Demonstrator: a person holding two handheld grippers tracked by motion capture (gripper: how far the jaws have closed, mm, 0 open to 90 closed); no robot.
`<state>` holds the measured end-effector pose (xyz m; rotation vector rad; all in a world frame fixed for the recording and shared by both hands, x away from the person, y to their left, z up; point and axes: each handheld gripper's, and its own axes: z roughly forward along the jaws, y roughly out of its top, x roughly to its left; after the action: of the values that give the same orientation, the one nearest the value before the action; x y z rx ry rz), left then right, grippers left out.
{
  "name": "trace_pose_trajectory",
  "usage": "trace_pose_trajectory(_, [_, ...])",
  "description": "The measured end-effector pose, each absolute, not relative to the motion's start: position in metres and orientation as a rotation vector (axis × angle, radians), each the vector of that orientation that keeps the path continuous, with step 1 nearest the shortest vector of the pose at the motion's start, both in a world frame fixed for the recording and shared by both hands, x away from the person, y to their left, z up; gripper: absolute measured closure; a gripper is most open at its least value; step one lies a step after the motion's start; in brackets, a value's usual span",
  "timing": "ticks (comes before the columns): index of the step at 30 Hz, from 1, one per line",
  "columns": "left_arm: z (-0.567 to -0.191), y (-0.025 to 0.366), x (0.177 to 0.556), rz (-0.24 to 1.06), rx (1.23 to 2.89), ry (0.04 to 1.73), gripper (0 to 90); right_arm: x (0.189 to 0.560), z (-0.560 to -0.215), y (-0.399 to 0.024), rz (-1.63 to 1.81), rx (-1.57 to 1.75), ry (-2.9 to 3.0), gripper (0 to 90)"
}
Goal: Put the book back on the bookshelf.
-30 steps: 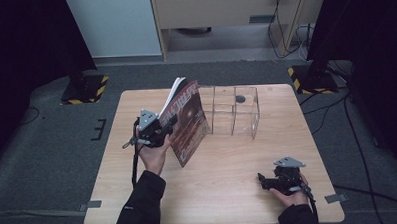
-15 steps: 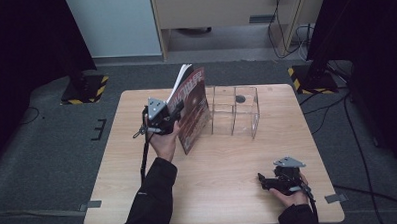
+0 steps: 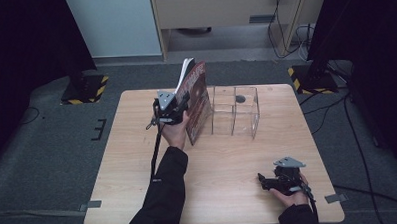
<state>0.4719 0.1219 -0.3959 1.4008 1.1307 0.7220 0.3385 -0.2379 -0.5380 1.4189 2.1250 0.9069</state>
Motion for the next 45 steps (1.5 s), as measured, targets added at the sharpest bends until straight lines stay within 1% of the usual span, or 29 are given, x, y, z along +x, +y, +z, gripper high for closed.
trace_pose_trajectory(8, [-0.402,0.12,0.477,0.751,1.397,1.106,83.4,0.338,-0.538,-0.238,0.907,1.42,2.123,8.0])
trace_pose_trajectory(16, [-0.406,0.121,0.477,0.752,1.414,1.099,82.0,0.338,-0.538,-0.238,0.907,1.418,2.126,8.0])
trace_pose_trajectory(19, [-0.404,0.123,0.474,0.753,1.435,1.112,77.6,0.338,-0.538,-0.238,0.906,1.417,2.125,8.0])
trace_pose_trajectory(24, [-0.399,0.13,0.469,0.763,1.462,1.087,69.9,0.338,-0.538,-0.238,0.907,1.418,2.125,8.0])
trace_pose_trajectory(28, [-0.396,0.134,0.463,0.765,1.48,1.065,58.7,0.339,-0.538,-0.238,0.906,1.415,2.126,8.0])
trace_pose_trajectory(30, [-0.396,0.136,0.458,0.742,1.494,1.042,54.1,0.339,-0.538,-0.238,0.906,1.415,2.126,8.0])
trace_pose_trajectory(32, [-0.396,0.138,0.453,0.732,1.49,1.036,47.5,0.338,-0.538,-0.238,0.907,1.418,2.126,8.0])
trace_pose_trajectory(37, [-0.393,0.145,0.44,0.735,1.488,1.036,39.7,0.338,-0.538,-0.238,0.907,1.419,2.125,8.0])
trace_pose_trajectory(45, [-0.391,0.162,0.411,0.698,1.479,1.027,32.4,0.338,-0.538,-0.238,0.907,1.42,2.124,8.0])
